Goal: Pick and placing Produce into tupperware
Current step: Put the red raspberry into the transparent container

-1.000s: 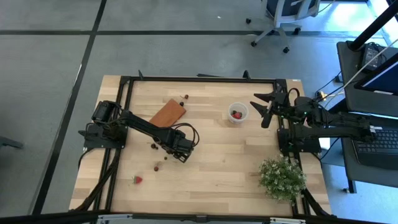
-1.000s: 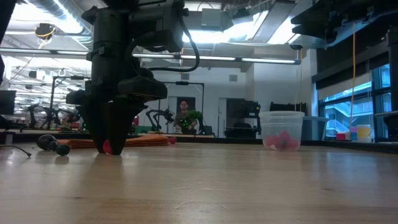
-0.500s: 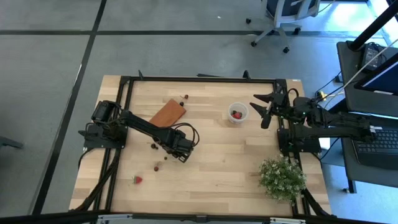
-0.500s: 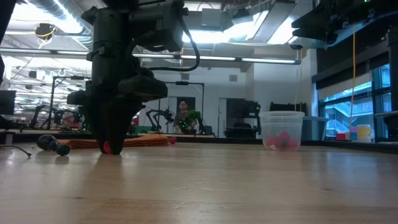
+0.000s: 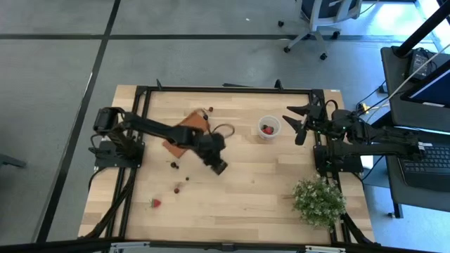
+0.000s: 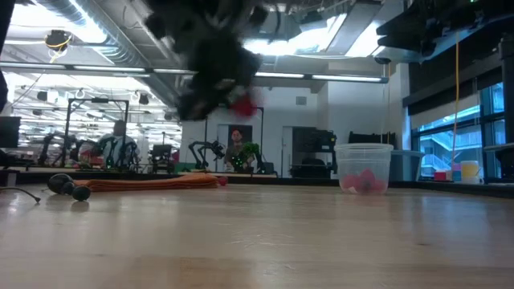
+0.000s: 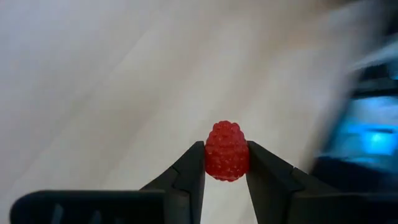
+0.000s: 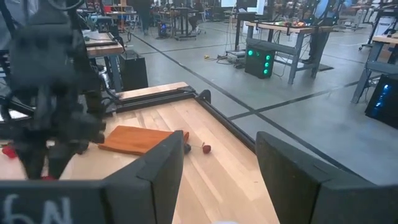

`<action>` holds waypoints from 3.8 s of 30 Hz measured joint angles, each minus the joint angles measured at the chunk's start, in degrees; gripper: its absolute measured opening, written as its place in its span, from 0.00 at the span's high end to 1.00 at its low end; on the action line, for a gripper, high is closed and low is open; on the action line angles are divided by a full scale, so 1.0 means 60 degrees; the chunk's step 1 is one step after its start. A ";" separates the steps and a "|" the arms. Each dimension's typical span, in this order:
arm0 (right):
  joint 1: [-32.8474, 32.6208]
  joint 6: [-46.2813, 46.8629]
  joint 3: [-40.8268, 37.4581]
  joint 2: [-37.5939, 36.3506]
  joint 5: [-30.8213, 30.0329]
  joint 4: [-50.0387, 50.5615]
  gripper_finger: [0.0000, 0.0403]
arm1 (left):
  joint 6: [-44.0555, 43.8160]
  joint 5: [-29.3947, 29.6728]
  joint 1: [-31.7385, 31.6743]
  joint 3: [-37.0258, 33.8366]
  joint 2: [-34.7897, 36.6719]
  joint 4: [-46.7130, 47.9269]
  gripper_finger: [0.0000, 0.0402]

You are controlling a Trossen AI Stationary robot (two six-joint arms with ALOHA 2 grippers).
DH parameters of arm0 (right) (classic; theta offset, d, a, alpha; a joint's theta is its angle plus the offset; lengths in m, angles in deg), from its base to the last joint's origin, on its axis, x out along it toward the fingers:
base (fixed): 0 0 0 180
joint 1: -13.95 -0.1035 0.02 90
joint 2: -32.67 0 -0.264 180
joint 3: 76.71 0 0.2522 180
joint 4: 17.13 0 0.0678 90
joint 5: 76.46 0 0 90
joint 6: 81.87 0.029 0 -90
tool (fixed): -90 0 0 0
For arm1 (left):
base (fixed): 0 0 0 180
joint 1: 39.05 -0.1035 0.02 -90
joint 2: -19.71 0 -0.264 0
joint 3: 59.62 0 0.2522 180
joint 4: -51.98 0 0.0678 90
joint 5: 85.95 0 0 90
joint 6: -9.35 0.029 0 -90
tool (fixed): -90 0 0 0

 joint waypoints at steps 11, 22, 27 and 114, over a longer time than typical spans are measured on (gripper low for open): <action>-0.0002 0.0000 0.0004 0.0000 0.0000 -0.0144 0.50 | 0.2586 0.0135 -0.1867 0.0859 0.0160 -0.5634 0.79; 0.0000 -0.0204 0.0004 0.0000 -0.0090 -0.0140 0.50 | 0.5437 0.1931 -0.2339 0.5081 -0.1280 -0.0903 0.79; -0.0001 -0.0187 0.0004 0.0000 -0.0104 -0.0139 0.50 | 0.5927 0.1934 -0.2345 0.6566 -0.2593 0.0303 0.79; 0.0000 0.6280 0.0004 0.0703 0.2378 -0.0875 0.76 | 1.3050 0.4970 -0.0521 0.7504 -0.3657 -0.2122 0.60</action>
